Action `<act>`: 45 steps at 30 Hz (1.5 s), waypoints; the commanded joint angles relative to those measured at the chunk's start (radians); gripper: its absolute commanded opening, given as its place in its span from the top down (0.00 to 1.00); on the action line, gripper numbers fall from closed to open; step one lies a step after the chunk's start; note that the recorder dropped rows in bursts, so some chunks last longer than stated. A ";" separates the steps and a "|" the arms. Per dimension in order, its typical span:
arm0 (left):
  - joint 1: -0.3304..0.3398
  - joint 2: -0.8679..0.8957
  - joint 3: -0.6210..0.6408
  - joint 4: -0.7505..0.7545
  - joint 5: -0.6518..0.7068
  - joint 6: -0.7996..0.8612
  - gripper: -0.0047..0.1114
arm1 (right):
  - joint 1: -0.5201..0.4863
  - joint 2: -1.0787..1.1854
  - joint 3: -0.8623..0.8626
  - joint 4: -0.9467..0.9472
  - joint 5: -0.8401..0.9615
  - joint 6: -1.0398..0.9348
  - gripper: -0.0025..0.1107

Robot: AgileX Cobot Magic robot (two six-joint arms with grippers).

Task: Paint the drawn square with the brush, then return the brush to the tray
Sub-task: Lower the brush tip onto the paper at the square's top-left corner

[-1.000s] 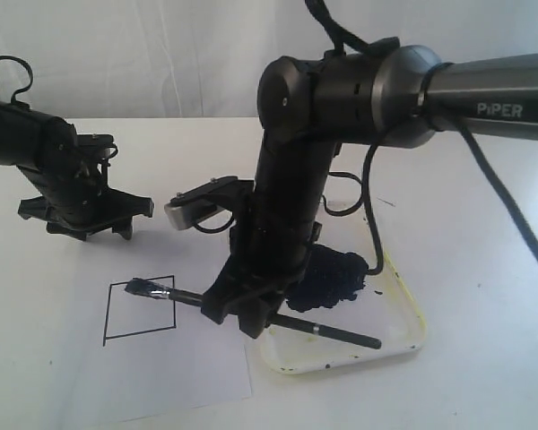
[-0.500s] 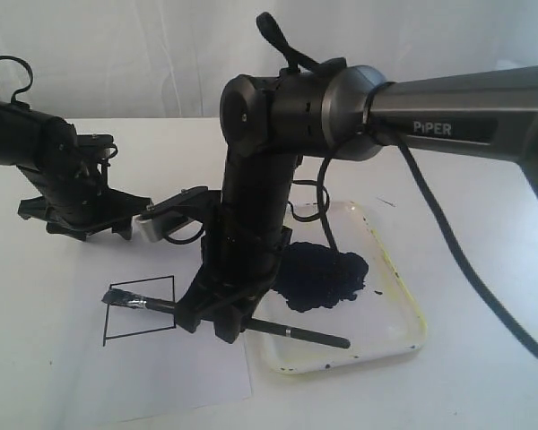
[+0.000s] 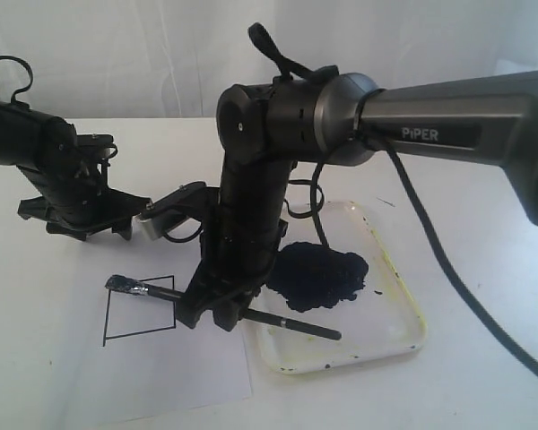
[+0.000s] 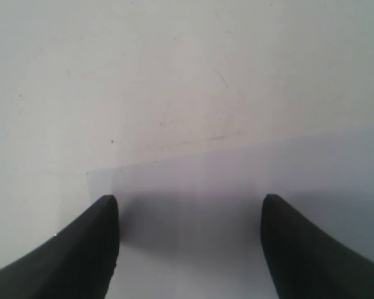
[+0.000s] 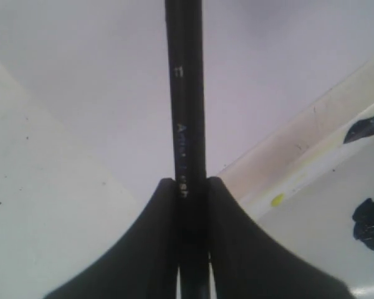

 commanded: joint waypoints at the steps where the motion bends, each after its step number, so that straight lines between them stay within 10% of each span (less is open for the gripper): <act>1: -0.002 0.013 0.009 0.006 0.054 -0.004 0.37 | 0.002 0.012 -0.004 0.004 -0.008 -0.009 0.98; 45: -0.002 0.013 0.009 0.006 0.054 -0.004 0.37 | 0.002 0.036 -0.002 0.007 -0.013 0.002 0.98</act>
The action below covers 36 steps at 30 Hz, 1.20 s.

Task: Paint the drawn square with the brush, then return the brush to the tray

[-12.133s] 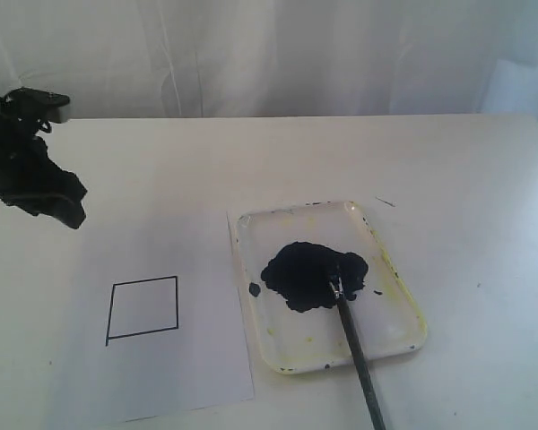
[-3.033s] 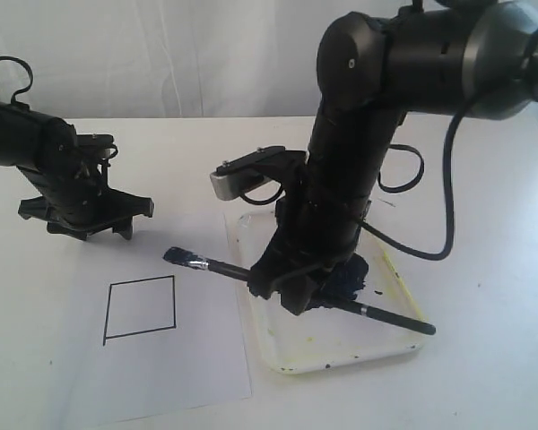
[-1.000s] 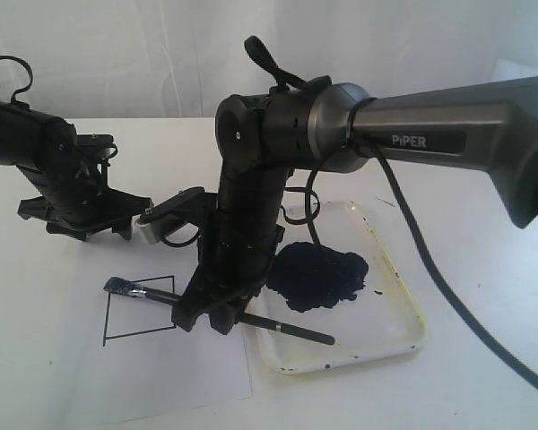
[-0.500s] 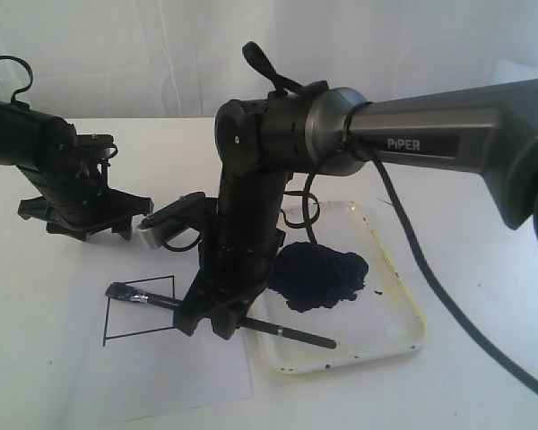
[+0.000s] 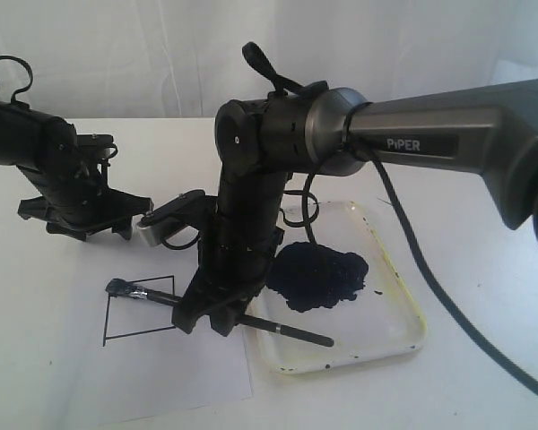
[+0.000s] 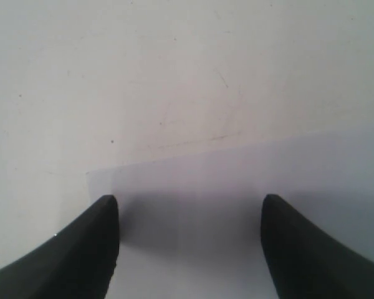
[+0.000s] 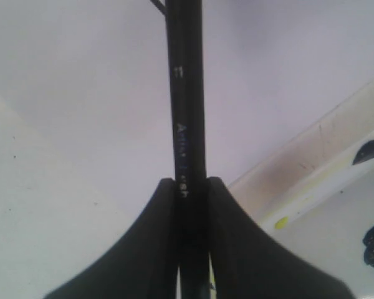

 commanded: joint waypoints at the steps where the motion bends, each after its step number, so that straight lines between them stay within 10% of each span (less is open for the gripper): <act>1: -0.002 0.013 0.009 0.006 0.054 -0.004 0.37 | 0.002 0.001 -0.002 -0.006 0.032 0.003 0.98; 36: -0.002 0.013 0.009 0.006 0.054 -0.004 0.37 | 0.002 0.002 -0.002 -0.020 0.014 0.028 0.98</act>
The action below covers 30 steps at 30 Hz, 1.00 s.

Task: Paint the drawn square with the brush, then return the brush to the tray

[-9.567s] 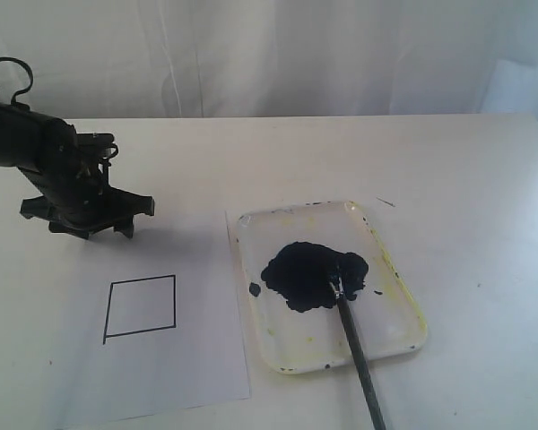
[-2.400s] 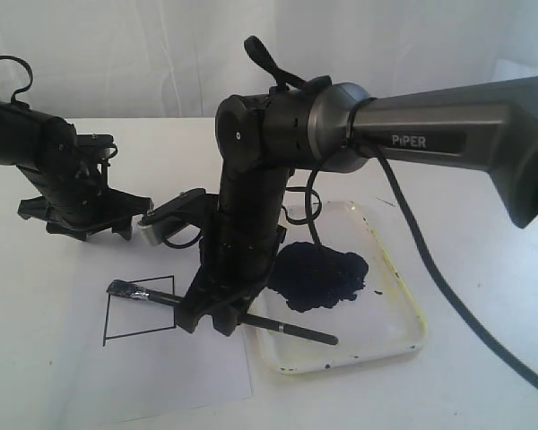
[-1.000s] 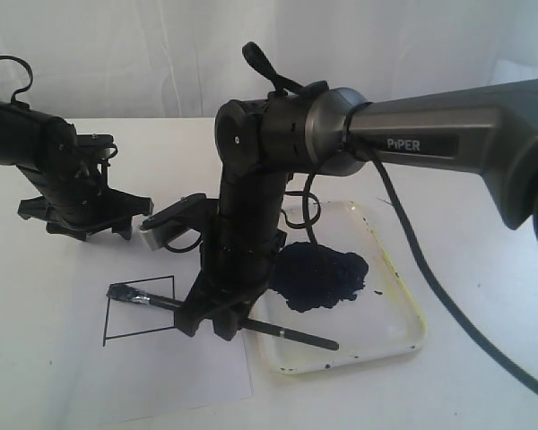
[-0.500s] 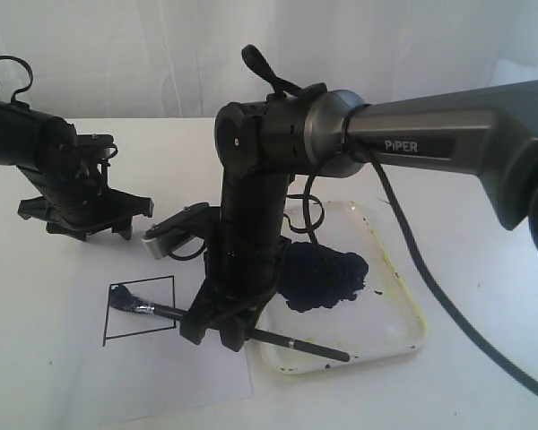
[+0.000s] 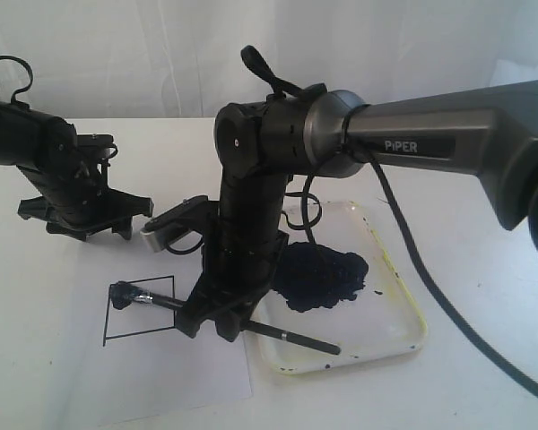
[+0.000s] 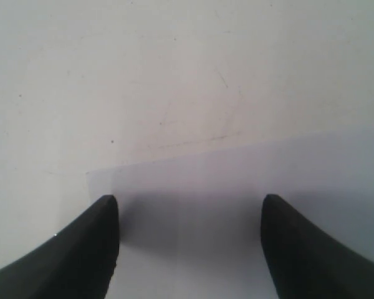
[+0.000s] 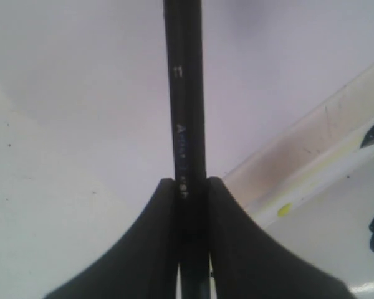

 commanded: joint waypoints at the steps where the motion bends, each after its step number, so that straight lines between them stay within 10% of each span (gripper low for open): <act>1: -0.002 0.013 0.009 0.006 0.054 -0.004 0.37 | 0.002 -0.003 -0.002 -0.010 -0.020 0.006 0.98; 30: -0.002 0.013 0.009 0.006 0.054 -0.004 0.37 | 0.002 -0.005 -0.002 0.003 0.061 -0.101 0.98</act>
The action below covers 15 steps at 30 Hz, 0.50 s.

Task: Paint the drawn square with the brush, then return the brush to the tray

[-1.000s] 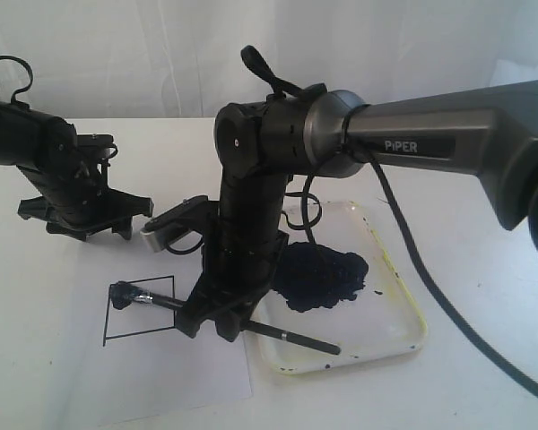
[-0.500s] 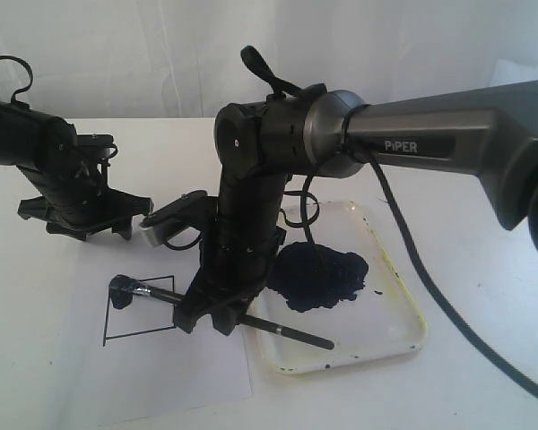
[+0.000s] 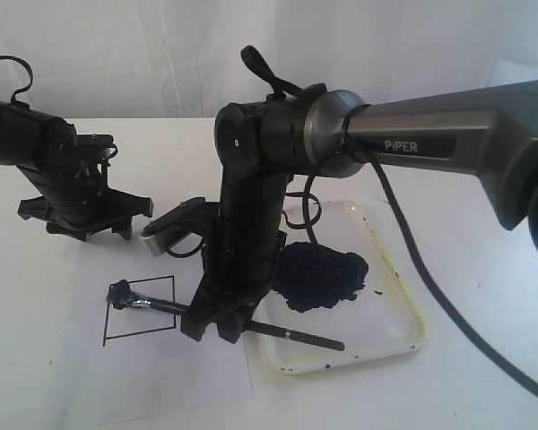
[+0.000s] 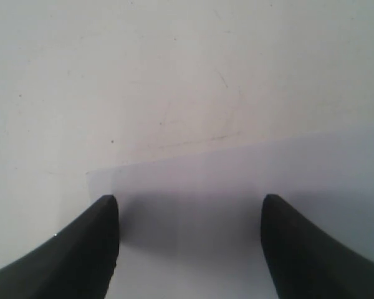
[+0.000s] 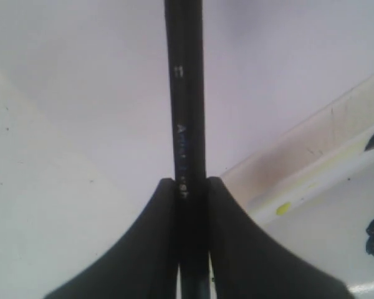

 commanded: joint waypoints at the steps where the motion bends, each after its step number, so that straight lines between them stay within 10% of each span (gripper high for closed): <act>1: -0.002 0.013 0.009 0.006 0.054 -0.004 0.37 | 0.002 -0.006 -0.002 0.007 0.047 -0.044 0.98; 15: -0.002 0.013 0.009 0.006 0.054 -0.004 0.37 | 0.002 -0.006 -0.002 -0.003 0.079 -0.090 0.98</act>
